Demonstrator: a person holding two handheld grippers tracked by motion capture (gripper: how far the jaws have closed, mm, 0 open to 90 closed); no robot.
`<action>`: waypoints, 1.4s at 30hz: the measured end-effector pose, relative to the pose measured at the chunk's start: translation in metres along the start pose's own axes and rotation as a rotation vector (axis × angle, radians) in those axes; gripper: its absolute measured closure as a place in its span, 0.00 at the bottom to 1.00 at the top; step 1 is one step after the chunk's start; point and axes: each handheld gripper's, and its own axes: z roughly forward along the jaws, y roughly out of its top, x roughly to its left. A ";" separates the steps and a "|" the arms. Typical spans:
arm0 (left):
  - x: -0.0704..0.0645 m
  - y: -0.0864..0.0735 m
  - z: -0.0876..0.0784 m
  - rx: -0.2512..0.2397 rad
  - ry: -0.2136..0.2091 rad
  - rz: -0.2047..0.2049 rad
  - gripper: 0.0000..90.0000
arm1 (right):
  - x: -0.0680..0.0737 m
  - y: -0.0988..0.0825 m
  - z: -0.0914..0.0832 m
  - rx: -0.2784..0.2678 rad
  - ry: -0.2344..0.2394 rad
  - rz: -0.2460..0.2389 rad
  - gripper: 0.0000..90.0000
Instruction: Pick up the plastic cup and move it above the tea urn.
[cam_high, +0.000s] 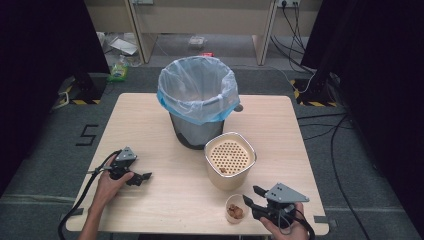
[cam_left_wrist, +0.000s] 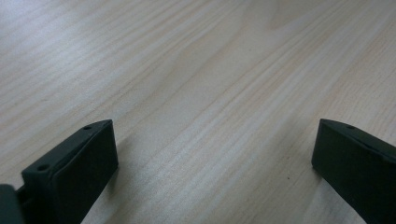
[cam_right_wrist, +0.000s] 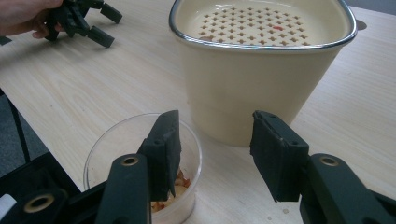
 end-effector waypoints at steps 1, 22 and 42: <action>0.000 0.000 0.000 0.000 0.000 -0.001 0.00 | 0.001 0.000 0.001 0.000 0.004 -0.002 0.59; 0.000 0.000 0.000 -0.001 0.000 0.000 0.00 | 0.005 -0.014 0.023 0.088 0.070 -0.027 0.76; 0.000 0.000 0.000 0.000 0.000 0.000 0.00 | -0.010 -0.012 0.004 0.010 0.053 -0.052 0.93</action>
